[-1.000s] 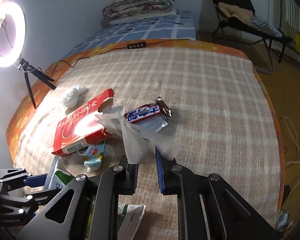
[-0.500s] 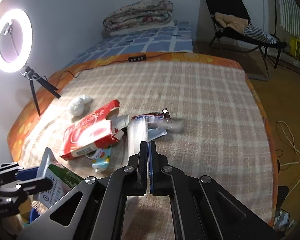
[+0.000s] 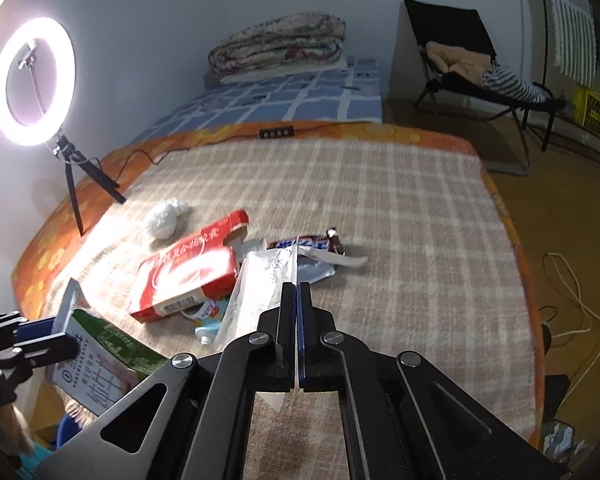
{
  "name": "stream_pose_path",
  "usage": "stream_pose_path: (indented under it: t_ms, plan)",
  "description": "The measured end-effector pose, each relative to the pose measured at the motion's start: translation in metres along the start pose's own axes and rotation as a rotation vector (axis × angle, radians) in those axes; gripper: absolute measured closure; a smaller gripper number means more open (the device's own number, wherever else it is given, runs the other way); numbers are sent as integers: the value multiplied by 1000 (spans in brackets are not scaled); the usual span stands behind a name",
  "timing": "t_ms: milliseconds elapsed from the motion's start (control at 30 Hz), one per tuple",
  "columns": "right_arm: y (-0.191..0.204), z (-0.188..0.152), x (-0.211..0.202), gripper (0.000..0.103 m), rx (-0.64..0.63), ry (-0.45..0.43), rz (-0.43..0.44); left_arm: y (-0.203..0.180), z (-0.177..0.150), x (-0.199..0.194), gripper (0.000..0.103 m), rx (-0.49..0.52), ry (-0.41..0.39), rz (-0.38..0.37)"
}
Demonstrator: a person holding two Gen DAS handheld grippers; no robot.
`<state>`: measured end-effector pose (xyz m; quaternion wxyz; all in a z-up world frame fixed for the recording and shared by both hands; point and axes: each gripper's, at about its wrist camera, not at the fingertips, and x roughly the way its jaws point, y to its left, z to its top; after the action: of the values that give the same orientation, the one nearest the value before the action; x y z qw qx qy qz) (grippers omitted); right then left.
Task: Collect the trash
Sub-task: 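Carry carton and plastic over the blue basket and release both into it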
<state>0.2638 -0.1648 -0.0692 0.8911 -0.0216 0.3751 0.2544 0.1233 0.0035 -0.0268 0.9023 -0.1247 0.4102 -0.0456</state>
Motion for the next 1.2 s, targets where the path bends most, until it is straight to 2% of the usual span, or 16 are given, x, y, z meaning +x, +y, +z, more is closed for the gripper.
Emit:
stream_pose_path:
  t_ms: [333, 700, 900, 1200]
  plan:
    - [22, -4, -42, 103, -33, -42, 56, 35, -33, -50, 78, -36, 7, 32]
    - [77, -48, -85, 103, -70, -38, 190, 64, -99, -109, 78, -75, 38, 75]
    - [104, -76, -96, 103, -94, -4, 262, 73, -134, -116, 78, -107, 77, 81]
    - [140, -127, -94, 103, -143, 86, 318, 79, -175, -92, 78, -137, 177, 79]
